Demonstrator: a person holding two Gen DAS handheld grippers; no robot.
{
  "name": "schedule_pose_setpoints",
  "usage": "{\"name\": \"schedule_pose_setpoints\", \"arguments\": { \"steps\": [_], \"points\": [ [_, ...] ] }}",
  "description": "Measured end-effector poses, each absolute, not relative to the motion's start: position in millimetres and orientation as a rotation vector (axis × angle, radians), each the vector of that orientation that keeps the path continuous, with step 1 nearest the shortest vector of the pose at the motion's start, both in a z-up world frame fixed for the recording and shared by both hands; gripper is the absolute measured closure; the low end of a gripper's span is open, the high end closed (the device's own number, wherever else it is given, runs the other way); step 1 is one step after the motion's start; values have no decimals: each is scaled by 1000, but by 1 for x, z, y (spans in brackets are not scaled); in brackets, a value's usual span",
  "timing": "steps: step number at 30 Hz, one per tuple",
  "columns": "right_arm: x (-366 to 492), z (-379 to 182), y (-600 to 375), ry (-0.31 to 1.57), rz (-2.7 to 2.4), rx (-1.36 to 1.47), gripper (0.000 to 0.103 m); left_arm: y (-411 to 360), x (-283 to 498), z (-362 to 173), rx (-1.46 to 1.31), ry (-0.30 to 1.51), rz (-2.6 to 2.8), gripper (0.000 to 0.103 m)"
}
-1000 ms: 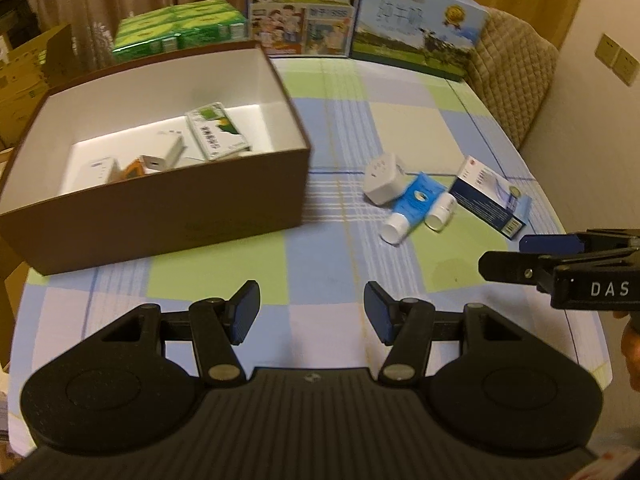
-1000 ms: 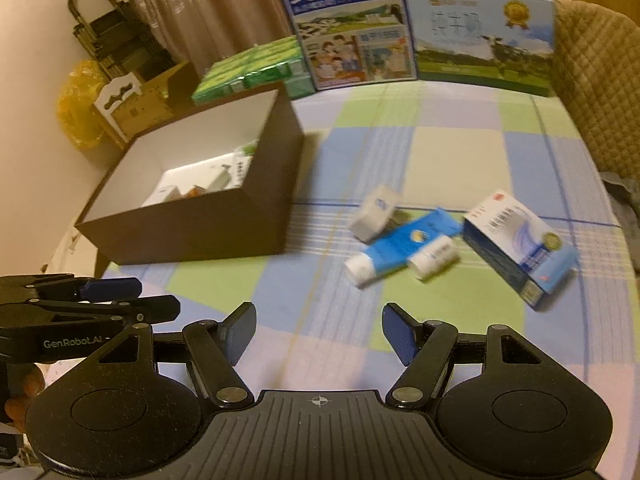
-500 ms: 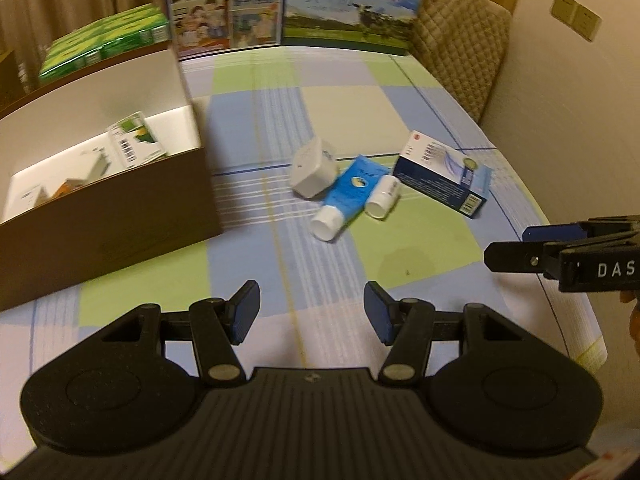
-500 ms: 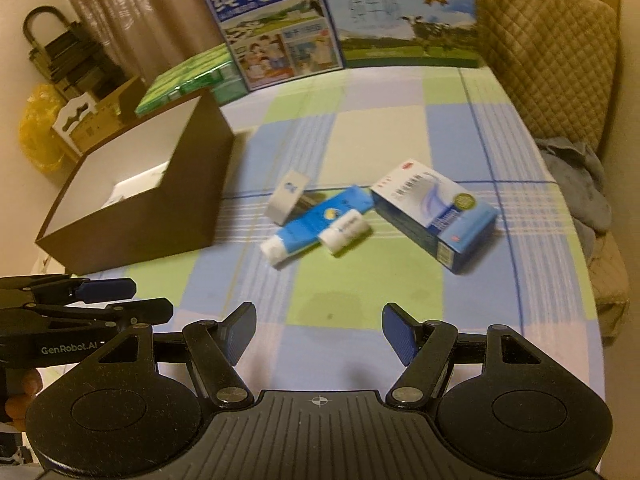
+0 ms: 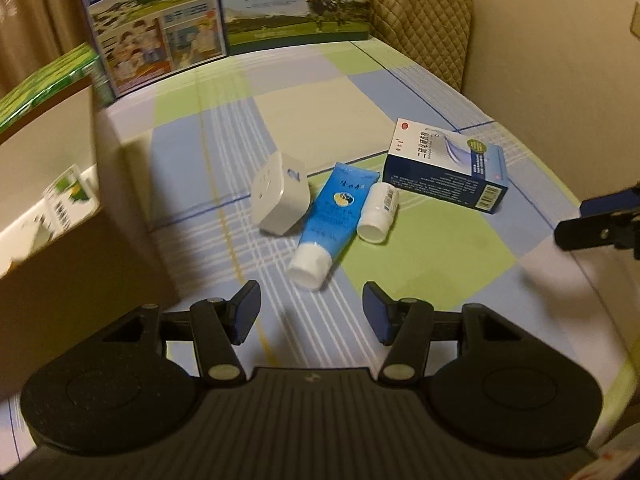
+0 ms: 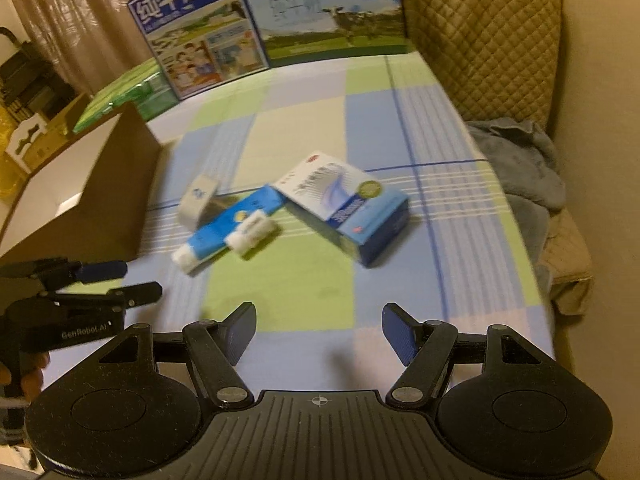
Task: Organize rigid objects
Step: 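Move both tools toward the blue tube and white-blue medicine box, then grasp the blue hand cream tube with the left tool while the right tool grasps the white-blue medicine box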
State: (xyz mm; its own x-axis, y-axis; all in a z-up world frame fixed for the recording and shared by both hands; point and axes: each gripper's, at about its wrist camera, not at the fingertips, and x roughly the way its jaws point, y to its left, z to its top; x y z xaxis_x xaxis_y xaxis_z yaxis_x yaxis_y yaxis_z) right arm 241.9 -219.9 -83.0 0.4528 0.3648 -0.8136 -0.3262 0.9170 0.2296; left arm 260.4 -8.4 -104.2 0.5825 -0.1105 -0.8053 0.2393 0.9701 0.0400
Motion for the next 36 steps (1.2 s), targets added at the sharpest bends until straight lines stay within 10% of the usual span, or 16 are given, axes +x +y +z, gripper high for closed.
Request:
{"name": "schedule_pose_setpoints", "arguments": {
  "steps": [36],
  "points": [
    [343, -148, -175, 832, 743, -627, 32, -28, 316, -139, 209, 969, -297, 73]
  ]
}}
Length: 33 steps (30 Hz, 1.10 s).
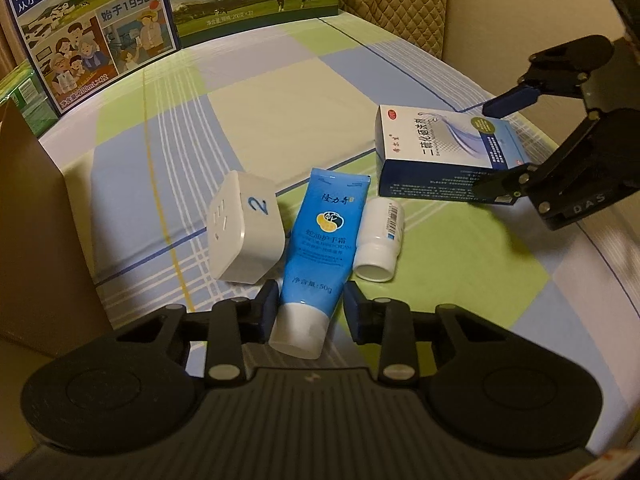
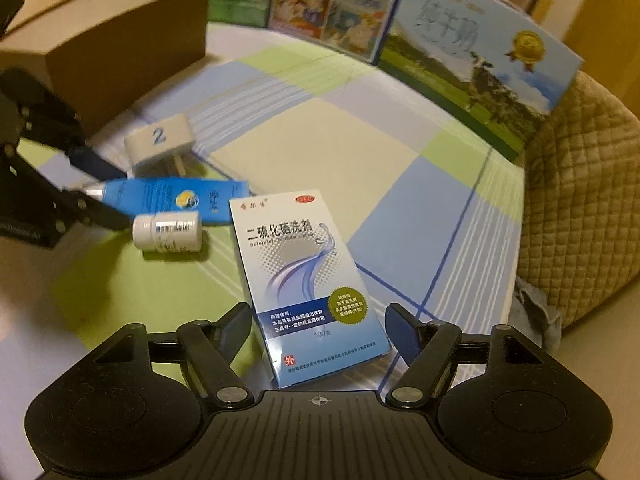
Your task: Organize rigid objects
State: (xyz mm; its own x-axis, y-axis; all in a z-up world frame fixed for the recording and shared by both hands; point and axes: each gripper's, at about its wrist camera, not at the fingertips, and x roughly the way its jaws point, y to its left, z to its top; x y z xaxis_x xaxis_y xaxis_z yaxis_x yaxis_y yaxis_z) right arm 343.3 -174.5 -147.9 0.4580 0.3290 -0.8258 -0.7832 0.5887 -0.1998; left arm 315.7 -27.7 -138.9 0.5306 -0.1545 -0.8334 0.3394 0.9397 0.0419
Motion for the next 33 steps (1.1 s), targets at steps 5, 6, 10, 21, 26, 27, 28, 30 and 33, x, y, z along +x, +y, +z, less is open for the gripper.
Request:
{"name": "schedule_pose_setpoints", "arguments": {
  "steps": [5, 6, 10, 21, 26, 27, 28, 30, 33],
  "points": [
    [350, -153, -174, 863, 774, -616, 32, -27, 312, -138, 195, 968, -295, 75],
    [350, -152, -175, 867, 778, -597, 34, -27, 310, -138, 193, 966, -294, 75],
    [338, -149, -177, 886, 776, -556, 36, -26, 301, -138, 182, 966, -286, 77],
    [271, -141, -193, 948, 615, -415, 36, -1, 243, -133, 101, 1005, -243, 77],
    [241, -138, -195, 964, 649, -394, 36, 18, 210, -131, 69, 1034, -200, 77],
    [235, -138, -193, 966, 664, -397, 36, 22, 203, -130, 65, 1040, -190, 77],
    [230, -138, -192, 967, 675, -403, 36, 25, 197, -130, 61, 1044, -182, 77],
    [219, -138, -188, 971, 702, -414, 36, 32, 186, -129, 52, 1055, -167, 77],
    [205, -139, -181, 978, 745, -415, 35, 38, 173, -127, 42, 1066, -155, 76]
  ]
}}
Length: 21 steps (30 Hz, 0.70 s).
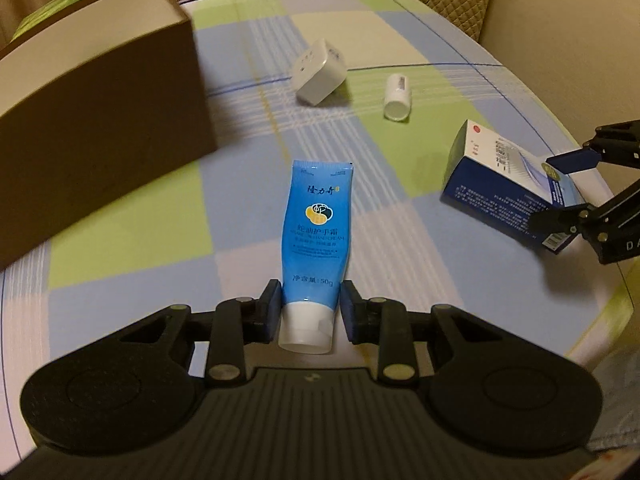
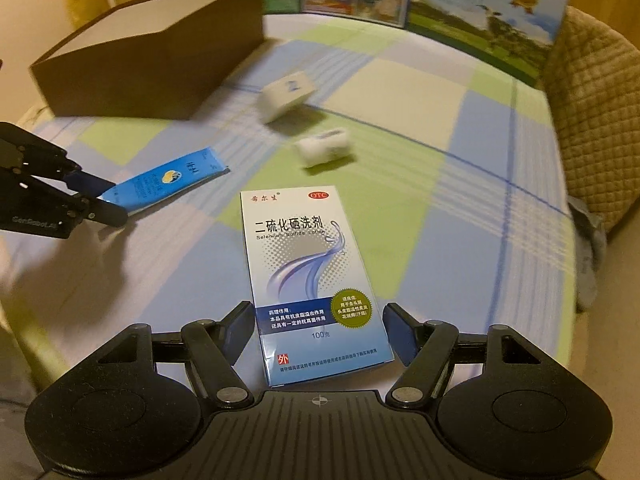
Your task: Organize rigid objects
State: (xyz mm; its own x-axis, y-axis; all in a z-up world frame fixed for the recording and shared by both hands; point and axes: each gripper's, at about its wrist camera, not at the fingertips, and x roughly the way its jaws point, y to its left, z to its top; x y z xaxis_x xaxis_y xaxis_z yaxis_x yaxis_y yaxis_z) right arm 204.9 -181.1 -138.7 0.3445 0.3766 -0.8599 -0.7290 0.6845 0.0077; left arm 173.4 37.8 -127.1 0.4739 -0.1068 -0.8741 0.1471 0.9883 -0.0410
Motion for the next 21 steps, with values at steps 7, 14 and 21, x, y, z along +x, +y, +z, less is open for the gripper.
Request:
{"name": "schedule_pose_setpoints", "arguments": {
  "steps": [7, 14, 21],
  "points": [
    [191, -141, -163, 988, 804, -420, 35, 38, 175, -128, 27, 1089, -145, 74],
    [193, -147, -152, 1008, 800, -431, 34, 28, 187, -133, 77, 1083, -141, 66],
    [197, -147, -145, 989, 793, -451, 34, 23, 196, -135, 108, 1083, -141, 65]
  ]
}}
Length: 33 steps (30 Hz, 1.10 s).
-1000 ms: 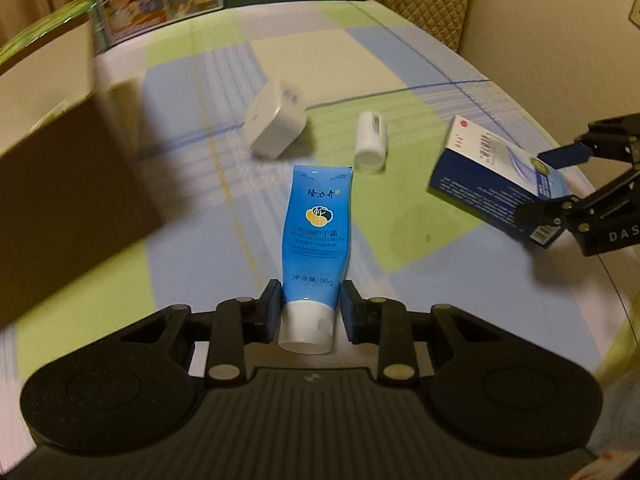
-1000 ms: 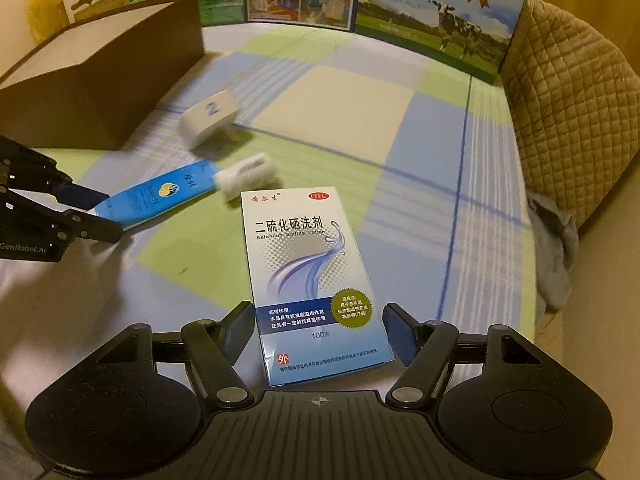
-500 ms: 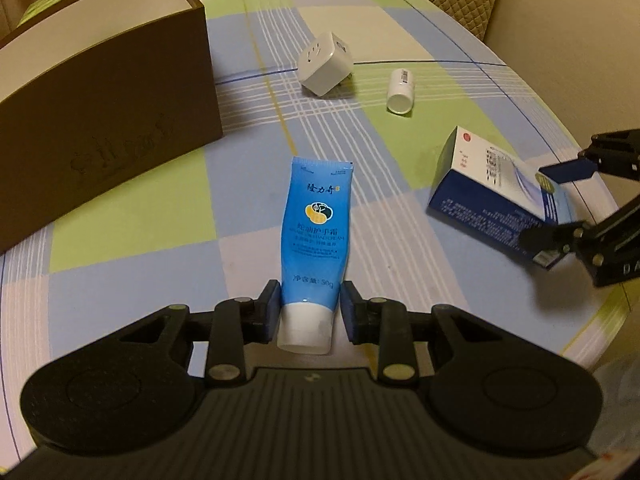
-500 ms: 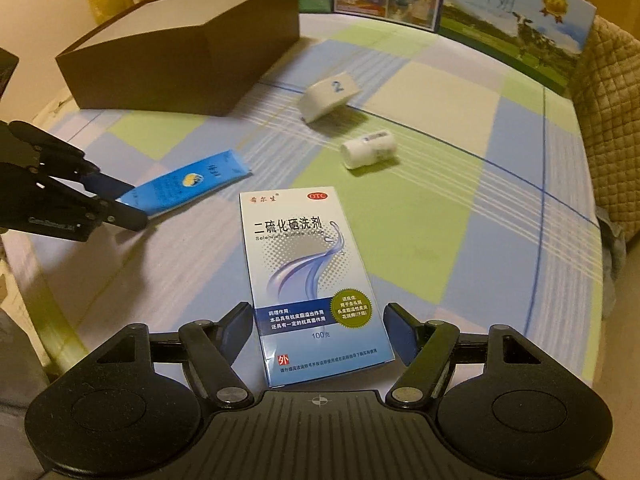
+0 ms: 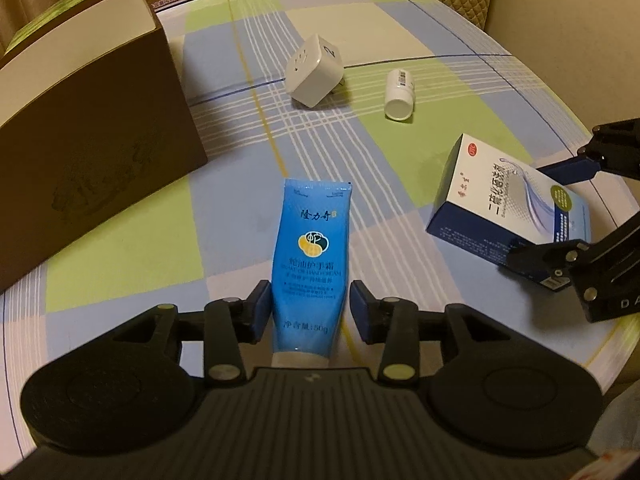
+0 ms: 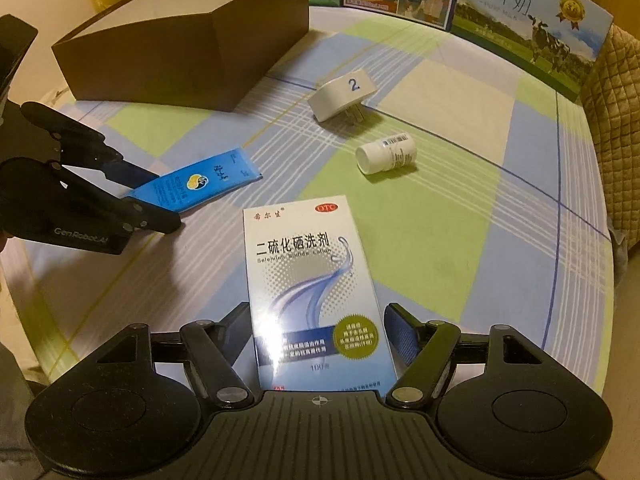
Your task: Organize rigid objects
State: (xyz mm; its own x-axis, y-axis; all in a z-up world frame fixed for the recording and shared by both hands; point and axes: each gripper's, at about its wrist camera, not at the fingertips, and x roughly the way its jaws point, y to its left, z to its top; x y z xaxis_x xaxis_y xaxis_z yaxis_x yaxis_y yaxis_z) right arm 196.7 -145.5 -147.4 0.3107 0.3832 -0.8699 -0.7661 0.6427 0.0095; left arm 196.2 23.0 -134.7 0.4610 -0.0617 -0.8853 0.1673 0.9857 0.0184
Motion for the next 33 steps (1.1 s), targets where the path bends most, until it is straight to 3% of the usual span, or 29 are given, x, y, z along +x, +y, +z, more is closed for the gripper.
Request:
{"name": "schedule_pose_setpoints", "arguments": {
  "steps": [33],
  "points": [
    [201, -138, -137, 944, 796, -409, 39, 30, 181, -120, 73, 1049, -84, 69]
  ]
}}
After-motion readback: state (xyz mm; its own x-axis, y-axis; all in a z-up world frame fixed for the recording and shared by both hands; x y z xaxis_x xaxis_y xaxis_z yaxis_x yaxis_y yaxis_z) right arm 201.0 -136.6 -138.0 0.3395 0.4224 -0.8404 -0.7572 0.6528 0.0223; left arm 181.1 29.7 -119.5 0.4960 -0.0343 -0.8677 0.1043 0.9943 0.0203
